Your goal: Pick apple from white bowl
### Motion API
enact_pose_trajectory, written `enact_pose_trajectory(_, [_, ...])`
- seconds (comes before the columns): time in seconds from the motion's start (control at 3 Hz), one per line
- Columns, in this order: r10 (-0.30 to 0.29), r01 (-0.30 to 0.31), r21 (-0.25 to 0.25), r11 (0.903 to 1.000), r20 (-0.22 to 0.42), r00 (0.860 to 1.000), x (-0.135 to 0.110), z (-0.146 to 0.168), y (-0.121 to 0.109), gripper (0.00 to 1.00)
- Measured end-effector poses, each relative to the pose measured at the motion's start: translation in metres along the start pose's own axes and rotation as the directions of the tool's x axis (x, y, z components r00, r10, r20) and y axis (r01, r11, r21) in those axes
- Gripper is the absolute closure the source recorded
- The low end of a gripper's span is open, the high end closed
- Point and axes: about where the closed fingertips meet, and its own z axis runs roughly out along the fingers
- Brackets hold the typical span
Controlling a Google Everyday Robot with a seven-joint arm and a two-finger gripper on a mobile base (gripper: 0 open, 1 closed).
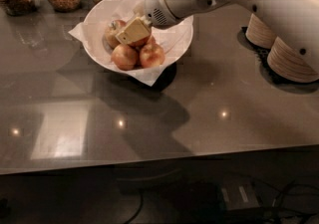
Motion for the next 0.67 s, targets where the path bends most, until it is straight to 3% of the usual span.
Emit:
enact_pose_trajectory(0.33, [0.033, -0.033, 0.009, 0.9994, 0.019, 0.999, 0.0006, 0.0061, -0.0057, 0.21])
enact_pose_trajectory(0.67, [0.051, -0.051, 0.021, 0.9985, 0.029, 0.998, -0.0001, 0.0075, -0.0104, 0.16])
